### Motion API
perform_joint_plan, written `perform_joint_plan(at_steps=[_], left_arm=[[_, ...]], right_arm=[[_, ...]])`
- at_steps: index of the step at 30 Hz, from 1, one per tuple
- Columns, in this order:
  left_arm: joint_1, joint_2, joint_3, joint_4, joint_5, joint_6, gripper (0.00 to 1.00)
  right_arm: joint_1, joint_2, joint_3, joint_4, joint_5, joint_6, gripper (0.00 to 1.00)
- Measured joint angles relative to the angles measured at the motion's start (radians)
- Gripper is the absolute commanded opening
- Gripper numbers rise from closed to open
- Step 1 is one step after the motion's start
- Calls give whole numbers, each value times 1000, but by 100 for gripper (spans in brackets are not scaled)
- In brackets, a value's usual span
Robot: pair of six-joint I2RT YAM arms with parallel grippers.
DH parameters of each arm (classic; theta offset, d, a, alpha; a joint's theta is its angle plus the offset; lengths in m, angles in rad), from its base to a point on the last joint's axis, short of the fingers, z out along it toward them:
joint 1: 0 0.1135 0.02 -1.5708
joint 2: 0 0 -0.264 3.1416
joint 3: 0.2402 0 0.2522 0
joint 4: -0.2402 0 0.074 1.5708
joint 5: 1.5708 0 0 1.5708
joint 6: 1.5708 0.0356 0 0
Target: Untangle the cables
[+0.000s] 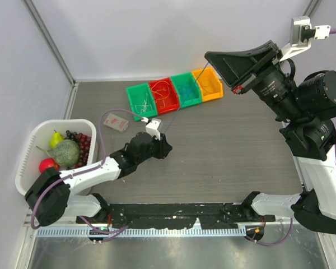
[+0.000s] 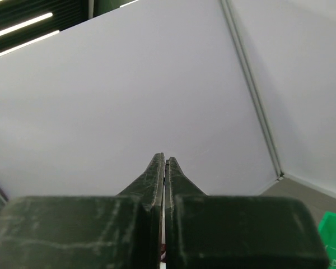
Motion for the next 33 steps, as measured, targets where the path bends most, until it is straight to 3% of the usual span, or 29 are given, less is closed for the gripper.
perform_joint_plan(at_steps=[9,10,13,16,19,27,30,33], left_arm=[[5,-77,17,-78,13,17,30],[5,-88,36,-105,28,18,39],[5,-99,142,-198,79,19,77],[5,-89,287,-288,129,12,99],[6,-79,327,-307,160,8,100],[35,-182,27,-287,163,-52,100],[38,-198,49,-312,161,-32,97],[38,-108,172,-398,173,0,95]], right_arm=[[0,-46,-48,-23,196,-153,1],[0,-64,-73,-27,231,-181,1],[0,-115,-157,-32,311,-244,1],[0,-179,-282,-50,407,-297,1],[0,-237,-399,-72,484,-328,1],[0,-369,-606,-169,655,-360,1],[0,-416,-598,-180,661,-355,1],[0,-426,-539,-146,618,-339,1]])
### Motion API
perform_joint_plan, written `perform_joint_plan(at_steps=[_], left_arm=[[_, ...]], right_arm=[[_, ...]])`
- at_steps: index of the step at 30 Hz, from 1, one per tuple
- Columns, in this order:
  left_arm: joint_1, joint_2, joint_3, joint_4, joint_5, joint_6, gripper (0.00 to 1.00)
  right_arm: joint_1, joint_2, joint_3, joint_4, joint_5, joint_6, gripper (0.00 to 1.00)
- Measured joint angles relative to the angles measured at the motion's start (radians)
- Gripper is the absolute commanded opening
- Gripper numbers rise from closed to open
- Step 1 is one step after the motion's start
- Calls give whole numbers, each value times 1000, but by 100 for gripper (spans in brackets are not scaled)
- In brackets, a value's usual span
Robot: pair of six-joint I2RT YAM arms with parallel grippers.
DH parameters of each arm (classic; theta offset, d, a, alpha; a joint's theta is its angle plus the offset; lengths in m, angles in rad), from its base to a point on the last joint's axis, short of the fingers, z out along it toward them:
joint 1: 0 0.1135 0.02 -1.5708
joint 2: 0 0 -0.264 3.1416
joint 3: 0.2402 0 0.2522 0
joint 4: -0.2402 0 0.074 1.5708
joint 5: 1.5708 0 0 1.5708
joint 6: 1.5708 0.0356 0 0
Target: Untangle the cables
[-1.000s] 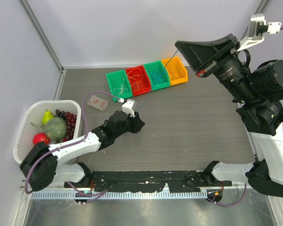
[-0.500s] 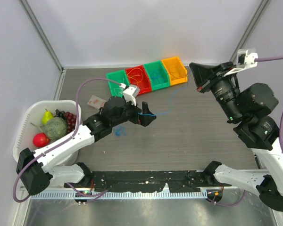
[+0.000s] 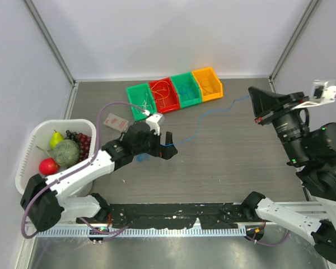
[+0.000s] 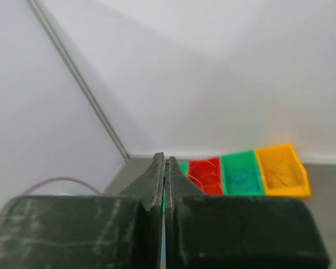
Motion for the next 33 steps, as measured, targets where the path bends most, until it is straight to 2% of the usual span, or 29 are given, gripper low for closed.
perform_joint_plan(at_steps=[3,7,14,18,21,24,27,29,33], left_arm=[[0,97,74,-43,5,20,94],[-1,164,58,-85,44,36,95],[-31,57,-68,-32,178,93,95],[-35,-60,-110,20,272,124,97],[-35,-175,-148,63,325,142,99],[-35,-264,-167,97,383,143,99],[-35,-273,-167,157,468,118,96],[-35,-258,-167,187,527,97,95],[-35,-246,-165,206,594,59,96]], right_arm=[[0,37,77,76,-66,24,1],[0,134,153,201,-108,35,0],[0,356,189,370,19,-109,1],[-3,439,83,410,129,-191,1],[-21,437,-73,397,218,-217,1],[-111,408,-184,353,244,-206,1],[-250,376,-235,349,255,-189,0],[-298,372,-241,355,283,-180,1],[-292,381,-247,332,286,-132,1]])
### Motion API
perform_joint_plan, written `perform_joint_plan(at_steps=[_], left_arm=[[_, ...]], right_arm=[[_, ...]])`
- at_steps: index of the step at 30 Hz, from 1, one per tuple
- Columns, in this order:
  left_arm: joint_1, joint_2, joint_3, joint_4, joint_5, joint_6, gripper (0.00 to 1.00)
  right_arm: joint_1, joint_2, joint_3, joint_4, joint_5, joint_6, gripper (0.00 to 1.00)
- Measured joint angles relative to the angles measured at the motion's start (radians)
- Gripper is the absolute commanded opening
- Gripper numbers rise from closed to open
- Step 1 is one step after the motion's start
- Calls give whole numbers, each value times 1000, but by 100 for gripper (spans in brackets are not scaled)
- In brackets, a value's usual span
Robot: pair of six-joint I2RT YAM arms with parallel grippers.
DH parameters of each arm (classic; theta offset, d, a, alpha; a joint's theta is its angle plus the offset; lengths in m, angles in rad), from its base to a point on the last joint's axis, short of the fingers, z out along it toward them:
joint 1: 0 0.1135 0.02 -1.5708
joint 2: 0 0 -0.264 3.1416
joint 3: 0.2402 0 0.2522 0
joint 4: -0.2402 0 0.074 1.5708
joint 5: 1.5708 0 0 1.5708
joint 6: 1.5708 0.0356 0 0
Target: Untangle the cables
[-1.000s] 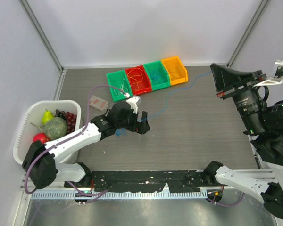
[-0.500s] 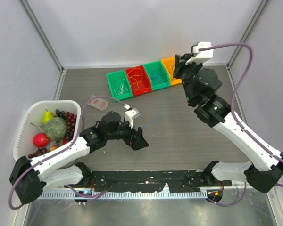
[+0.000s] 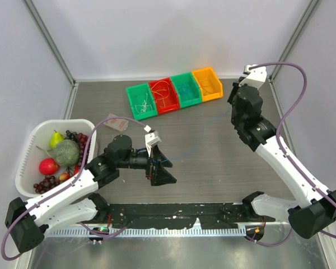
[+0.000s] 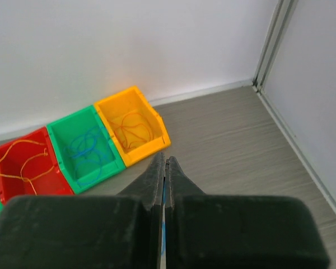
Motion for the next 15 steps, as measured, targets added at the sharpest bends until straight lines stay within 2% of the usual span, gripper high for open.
perform_joint_plan(at_steps=[5,8,13,15], left_arm=[[0,-89,15,33,13,-51,99],[0,-177,15,167,4,-126,100],[-3,-226,15,387,-186,-229,100],[-3,-212,27,392,-319,-225,100]], right_arm=[[4,2,-61,-116,-18,100,1],[3,-4,-135,-172,-66,158,1],[3,-27,-266,-231,-233,272,1],[3,-37,-304,-244,-313,310,1]])
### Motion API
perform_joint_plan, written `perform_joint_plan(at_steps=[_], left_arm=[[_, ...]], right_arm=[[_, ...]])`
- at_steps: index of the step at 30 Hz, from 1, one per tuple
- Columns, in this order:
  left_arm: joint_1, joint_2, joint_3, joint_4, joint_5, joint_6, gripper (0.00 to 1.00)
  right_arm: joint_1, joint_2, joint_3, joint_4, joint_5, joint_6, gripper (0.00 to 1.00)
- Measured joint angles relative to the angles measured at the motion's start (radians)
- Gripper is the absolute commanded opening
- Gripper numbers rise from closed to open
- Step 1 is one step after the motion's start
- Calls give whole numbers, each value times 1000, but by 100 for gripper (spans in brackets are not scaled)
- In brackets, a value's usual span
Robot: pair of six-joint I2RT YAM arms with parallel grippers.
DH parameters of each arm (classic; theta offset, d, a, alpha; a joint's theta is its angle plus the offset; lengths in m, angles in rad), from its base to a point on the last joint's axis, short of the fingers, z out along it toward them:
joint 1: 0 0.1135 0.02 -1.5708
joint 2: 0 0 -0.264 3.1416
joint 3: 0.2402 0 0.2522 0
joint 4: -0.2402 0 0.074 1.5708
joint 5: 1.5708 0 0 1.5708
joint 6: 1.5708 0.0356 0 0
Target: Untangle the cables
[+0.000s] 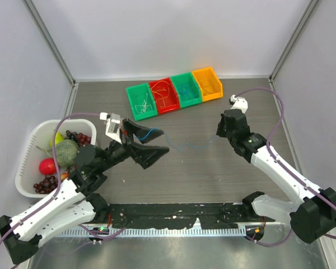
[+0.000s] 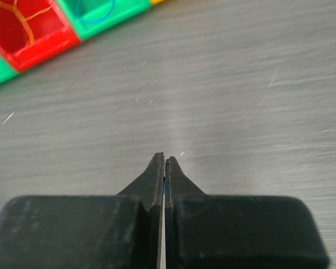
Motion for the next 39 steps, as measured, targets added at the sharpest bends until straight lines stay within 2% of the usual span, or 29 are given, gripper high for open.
perform_joint_plan(at_steps=[3,6,9,13,15,16,17,18,21,24,30,36,39], left_arm=[[-1,46,50,-75,-220,21,99],[7,117,157,-251,-496,-6,100],[72,164,246,-405,-580,-60,100],[168,190,286,-524,-486,-166,100],[186,206,288,-582,-415,-232,100],[196,216,284,-608,-368,-272,100],[203,223,274,-616,-324,-305,99],[215,226,245,-610,-257,-357,98],[230,232,164,-605,-117,-466,98],[234,248,120,-595,-18,-525,97],[235,254,72,-476,167,-547,97],[235,253,67,-431,278,-503,96],[235,253,58,-410,308,-497,96]], right_arm=[[0,-35,-38,-23,-93,42,1],[4,-113,-66,-67,-127,71,1],[5,-192,-83,-112,-71,83,1],[4,-227,-84,-151,31,82,1],[4,-203,-76,-155,52,73,16],[4,-187,-68,-156,49,63,31],[3,-169,-59,-154,33,42,38],[3,-150,-46,-153,3,26,54],[2,-118,-28,-103,-191,-37,76],[15,-123,-53,14,-471,-80,78],[93,-146,-272,439,-846,-4,74],[95,68,-355,867,-1106,137,74],[122,176,-376,1096,-1183,226,74]])
